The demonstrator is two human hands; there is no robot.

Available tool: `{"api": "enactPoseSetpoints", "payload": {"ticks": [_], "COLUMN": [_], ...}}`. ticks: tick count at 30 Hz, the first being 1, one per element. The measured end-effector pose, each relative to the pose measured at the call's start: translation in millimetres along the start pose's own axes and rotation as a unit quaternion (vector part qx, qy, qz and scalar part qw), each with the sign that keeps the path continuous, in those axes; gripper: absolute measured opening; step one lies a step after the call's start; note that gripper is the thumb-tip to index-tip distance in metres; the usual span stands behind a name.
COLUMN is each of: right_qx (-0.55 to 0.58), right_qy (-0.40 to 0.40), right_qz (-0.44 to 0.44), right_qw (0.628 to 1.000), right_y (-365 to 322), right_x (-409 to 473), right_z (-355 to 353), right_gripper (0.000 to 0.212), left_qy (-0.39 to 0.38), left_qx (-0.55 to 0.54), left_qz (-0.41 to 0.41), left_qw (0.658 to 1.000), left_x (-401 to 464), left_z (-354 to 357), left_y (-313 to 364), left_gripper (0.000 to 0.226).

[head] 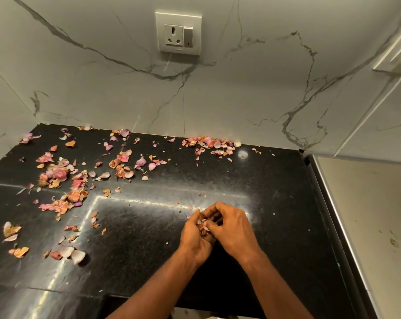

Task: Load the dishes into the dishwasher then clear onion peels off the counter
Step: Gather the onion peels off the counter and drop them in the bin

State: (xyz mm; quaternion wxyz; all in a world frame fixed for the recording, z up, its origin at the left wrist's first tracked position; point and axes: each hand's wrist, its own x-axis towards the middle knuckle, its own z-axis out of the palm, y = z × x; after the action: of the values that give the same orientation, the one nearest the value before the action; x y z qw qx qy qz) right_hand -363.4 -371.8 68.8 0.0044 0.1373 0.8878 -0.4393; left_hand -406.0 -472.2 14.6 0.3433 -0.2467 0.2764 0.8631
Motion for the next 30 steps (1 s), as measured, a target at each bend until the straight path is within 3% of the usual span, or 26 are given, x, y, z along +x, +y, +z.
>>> {"api": "enactPoseSetpoints", "payload": {"ticks": [7,12,16,20,21,22,24,25,26,28,30], "right_qx": [-0.034,-0.090,0.031,0.096,0.086,0.073,0.022,-0.008,-0.031,-0.053,-0.055], "right_qy": [-0.021,-0.108,-0.081,0.037,0.064,0.084,0.108,0.115,0.117,0.122,0.130], "right_qz": [-0.026,-0.054,-0.076,0.007,0.036,0.064,0.123,0.142,0.156,0.174,0.187], "right_qw": [0.999,0.989,0.993,0.995,0.994,0.992,0.986,0.983,0.980,0.976,0.972], "right_y": [6.8,4.2,6.0,30.9,40.9,49.3,65.8,73.3,80.7,93.0,106.6], "right_x": [4.9,7.1,16.7,46.5,58.5,71.7,101.1,117.2,134.7,171.0,206.0], "right_z": [-4.3,-8.2,-15.1,-30.1,-36.4,-43.6,-56.8,-63.2,-68.5,-78.7,-87.4], "right_gripper": [0.029,0.042,0.034,0.029,0.029,0.032,0.045,0.052,0.059,0.068,0.073], "left_qy": [0.068,0.097,0.063,0.084,0.101,0.123,0.120,0.112,0.105,0.099,0.078], "left_qx": [-0.031,-0.043,-0.072,0.023,0.099,0.218,0.466,0.521,0.526,0.494,0.503], "left_qz": [0.015,-0.005,0.008,0.099,0.147,0.207,0.303,0.316,0.318,0.313,0.326], "left_qw": [0.997,0.994,0.995,0.991,0.979,0.946,0.823,0.785,0.781,0.805,0.796], "left_x": [19.9,41.2,65.1,89.4,93.5,97.8,107.9,114.1,120.8,131.7,135.6], "left_z": [7.1,14.0,15.9,18.1,17.9,15.5,5.8,1.0,-6.1,-15.7,-18.7], "left_y": [5.2,14.1,40.1,82.2,95.3,108.4,129.2,137.9,144.5,151.8,153.0], "left_gripper": [0.035,0.036,0.044,0.041,0.041,0.040,0.041,0.043,0.043,0.044,0.046]}}
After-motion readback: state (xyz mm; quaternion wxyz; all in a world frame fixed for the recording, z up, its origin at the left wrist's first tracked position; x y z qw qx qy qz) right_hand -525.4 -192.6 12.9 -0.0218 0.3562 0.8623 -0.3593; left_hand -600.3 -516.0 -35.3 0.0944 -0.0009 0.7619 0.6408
